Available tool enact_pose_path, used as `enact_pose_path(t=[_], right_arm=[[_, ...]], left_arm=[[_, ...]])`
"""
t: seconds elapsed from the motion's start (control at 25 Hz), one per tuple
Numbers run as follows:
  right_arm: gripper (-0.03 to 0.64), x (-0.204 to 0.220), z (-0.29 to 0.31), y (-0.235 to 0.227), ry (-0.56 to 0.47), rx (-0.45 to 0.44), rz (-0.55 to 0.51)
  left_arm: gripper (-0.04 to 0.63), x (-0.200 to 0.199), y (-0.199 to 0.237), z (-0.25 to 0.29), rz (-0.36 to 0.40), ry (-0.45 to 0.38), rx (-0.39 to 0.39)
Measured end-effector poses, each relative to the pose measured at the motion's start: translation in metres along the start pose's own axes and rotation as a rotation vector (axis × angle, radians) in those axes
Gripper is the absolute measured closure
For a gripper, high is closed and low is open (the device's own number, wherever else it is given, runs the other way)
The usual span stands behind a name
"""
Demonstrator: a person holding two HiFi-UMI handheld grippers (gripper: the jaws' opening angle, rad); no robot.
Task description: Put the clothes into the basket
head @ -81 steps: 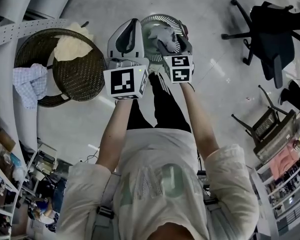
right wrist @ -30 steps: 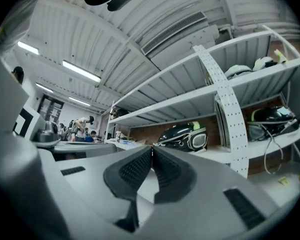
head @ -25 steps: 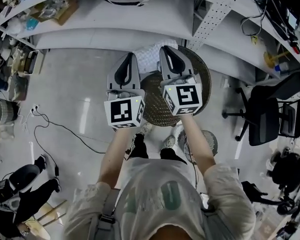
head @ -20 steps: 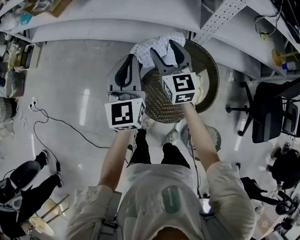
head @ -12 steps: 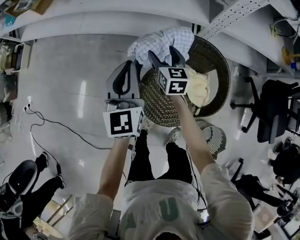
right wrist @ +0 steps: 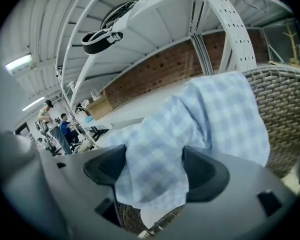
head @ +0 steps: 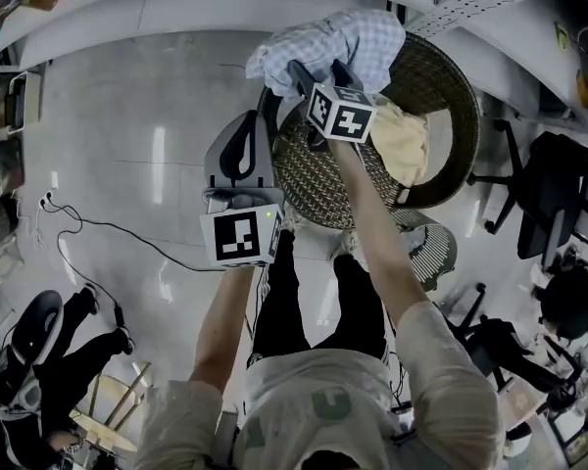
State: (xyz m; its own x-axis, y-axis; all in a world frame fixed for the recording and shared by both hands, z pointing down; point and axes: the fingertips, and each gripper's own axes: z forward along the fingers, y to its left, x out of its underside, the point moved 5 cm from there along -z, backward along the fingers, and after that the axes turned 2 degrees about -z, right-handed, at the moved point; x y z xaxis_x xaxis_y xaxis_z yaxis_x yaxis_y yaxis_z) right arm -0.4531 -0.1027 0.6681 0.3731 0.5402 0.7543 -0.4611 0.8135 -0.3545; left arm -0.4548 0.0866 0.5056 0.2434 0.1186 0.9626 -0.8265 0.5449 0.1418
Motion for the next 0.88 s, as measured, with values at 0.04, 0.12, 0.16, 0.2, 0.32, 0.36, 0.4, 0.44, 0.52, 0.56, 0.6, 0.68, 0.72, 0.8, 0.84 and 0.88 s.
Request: enact_pose_path(t=[0.04,0.12,0.16,0.2,0.32,0.36,0.4,0.44,0.52,0.56,0.6,0.68,0.72,0.8,0.84,0.88], right_arm=[[0.268,-0.001,0.002,0.001,0.004,-0.007,-0.002],[0.27,-0.003,0.005,0.003,0.013,-0.015,-0.009],[0.27,-0.003,0.006,0.003,0.017,-0.016,-0.011],[0.27,-0.004,0.007,0.004,0.021,-0.018,-0.012],[0.412,-0.001,0.004,0.007,0.062,-0.032,-0.011],[0.503,0.0,0.001,0.008,0.083,-0.029,-0.014],[0.528,-0.001,-0.002,0.008,0.093,-0.021,-0.025],[0.535,-0.002,-0.005,0.008,0.094,-0.013,-0.041],[0.54,-0.006,-0.011,0.011,0.087,-0.001,-0.07],[0.54,-0.007,-0.014,0.012,0.084,0.003,-0.077],[0.541,-0.009,-0.016,0.014,0.081,0.007,-0.082],[0.541,-0.015,-0.022,0.017,0.064,0.013,-0.091],[0.542,-0.02,-0.026,0.019,0.047,0.016,-0.098],[0.543,-0.036,-0.04,0.026,-0.003,0.019,-0.114],[0.543,-0.046,-0.047,0.031,-0.029,0.019,-0.121],[0.543,-0.058,-0.054,0.035,-0.052,0.019,-0.129]], left_arm=[[0.577,0.002,0.001,-0.001,-0.001,0.004,0.0],[0.577,0.004,0.003,-0.004,-0.002,0.008,-0.002],[0.577,0.005,0.004,-0.005,-0.003,0.008,-0.004],[0.578,0.004,0.005,-0.005,-0.004,0.008,-0.005],[0.577,0.002,0.009,-0.008,-0.007,0.003,-0.01],[0.577,0.001,0.009,-0.009,-0.009,0.001,-0.012],[0.577,0.0,0.009,-0.01,-0.011,-0.003,-0.013],[0.578,-0.002,0.008,-0.011,-0.012,-0.008,-0.014],[0.578,-0.006,0.007,-0.014,-0.014,-0.013,-0.011],[0.578,-0.007,0.005,-0.016,-0.015,-0.014,-0.008],[0.578,-0.009,0.004,-0.017,-0.016,-0.016,-0.006],[0.577,-0.013,0.003,-0.018,-0.018,-0.023,-0.002],[0.578,-0.017,0.002,-0.018,-0.019,-0.028,0.0],[0.577,-0.026,0.0,-0.022,-0.017,-0.04,0.006],[0.578,-0.032,0.0,-0.023,-0.015,-0.046,0.008],[0.578,-0.037,0.0,-0.023,-0.014,-0.051,0.009]])
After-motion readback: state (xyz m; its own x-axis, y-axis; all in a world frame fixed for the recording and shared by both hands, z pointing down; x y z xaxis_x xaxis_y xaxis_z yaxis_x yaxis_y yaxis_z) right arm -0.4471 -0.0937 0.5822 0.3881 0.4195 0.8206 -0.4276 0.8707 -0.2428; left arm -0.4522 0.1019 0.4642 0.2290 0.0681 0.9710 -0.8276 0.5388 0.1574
